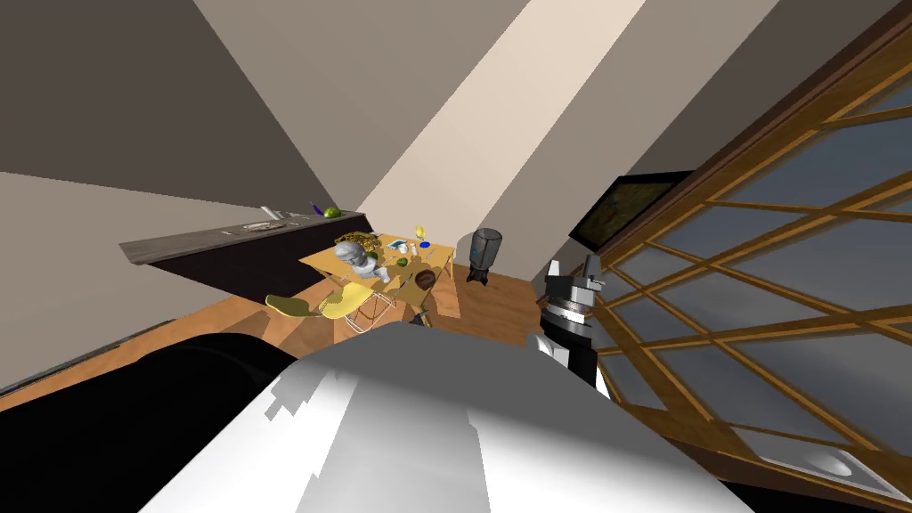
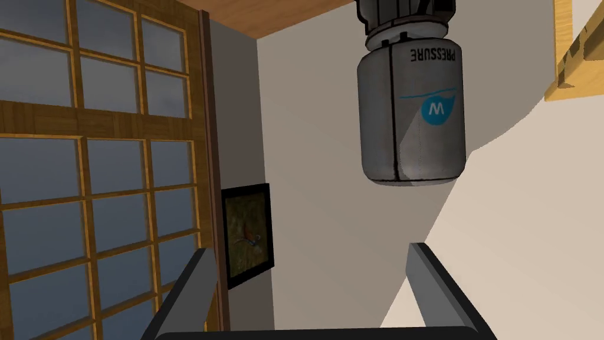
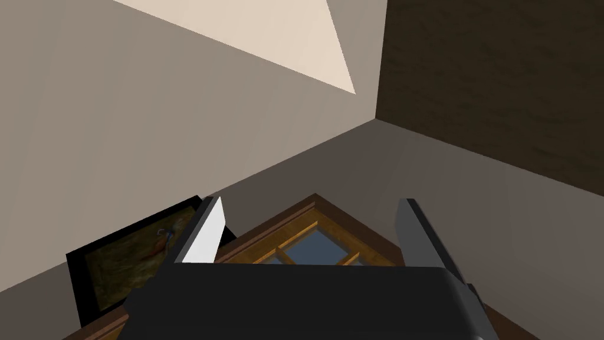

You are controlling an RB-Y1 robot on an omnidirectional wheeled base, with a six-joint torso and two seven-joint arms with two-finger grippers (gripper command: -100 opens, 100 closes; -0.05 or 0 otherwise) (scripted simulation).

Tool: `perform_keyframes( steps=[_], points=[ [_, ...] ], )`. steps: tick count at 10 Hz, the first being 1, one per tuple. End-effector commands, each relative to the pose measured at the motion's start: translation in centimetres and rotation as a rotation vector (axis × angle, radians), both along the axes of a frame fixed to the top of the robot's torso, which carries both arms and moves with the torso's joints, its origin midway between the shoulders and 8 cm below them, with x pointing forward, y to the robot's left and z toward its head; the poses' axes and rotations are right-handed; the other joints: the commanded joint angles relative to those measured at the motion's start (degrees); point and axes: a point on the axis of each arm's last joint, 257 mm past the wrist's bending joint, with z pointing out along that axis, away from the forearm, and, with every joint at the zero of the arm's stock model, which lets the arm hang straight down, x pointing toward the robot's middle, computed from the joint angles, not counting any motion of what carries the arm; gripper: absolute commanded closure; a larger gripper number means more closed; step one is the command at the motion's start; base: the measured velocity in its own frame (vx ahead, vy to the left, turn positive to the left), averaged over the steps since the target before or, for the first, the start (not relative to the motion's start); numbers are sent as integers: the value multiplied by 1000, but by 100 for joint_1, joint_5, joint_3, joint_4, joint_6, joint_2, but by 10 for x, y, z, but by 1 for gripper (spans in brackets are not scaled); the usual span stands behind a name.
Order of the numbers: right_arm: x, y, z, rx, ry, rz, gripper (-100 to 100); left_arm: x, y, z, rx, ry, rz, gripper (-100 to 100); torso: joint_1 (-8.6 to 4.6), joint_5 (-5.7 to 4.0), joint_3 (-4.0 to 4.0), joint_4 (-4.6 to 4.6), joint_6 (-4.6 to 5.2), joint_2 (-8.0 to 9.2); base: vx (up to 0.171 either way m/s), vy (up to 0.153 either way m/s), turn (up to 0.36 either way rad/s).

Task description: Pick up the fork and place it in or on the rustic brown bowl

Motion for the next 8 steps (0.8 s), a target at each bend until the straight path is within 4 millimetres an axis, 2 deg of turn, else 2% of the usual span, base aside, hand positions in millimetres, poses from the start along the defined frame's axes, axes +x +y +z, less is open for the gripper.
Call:
perform_keyframes(
  steps=[1,2,3,4,5,6,7,8],
  points=[
    [0,0,0,0,0,0,0,-31,8,-29,101,28,-80,-100,0,0,0,0,0,0,0,9,-399],
    [0,0,0,0,0,0,0,-31,8,-29,118,11,-91,-100,1,0,0,0,6,1,-2,18,-162],
    [0,0,0,0,0,0,0,-58,19,-51,200,38,-161,-100,3,1,0,0,0,-1,6,12,-273],
    [0,0,0,0,0,0,0,-58,19,-51,213,25,-170,-100,3,0,-2,-1,4,-3,7,19,-210],
    [0,0,0,0,0,0,0,-84,30,-70,289,46,-244,-100,4,2,-3,-1,1,-5,9,22,-321],
    [0,0,0,0,0,0,0,-85,32,-71,304,37,-254,-100,6,2,-3,-1,4,-5,8,25,-211],
    [0,0,0,0,0,0,0,-111,47,-88,379,56,-331,-100,8,1,-3,-1,0,-6,18,30,-349],
    [0,0,0,0,0,0,0,-112,48,-90,392,47,-340,-100,11,2,-5,-1,4,-8,10,36,-231]
  ],
)
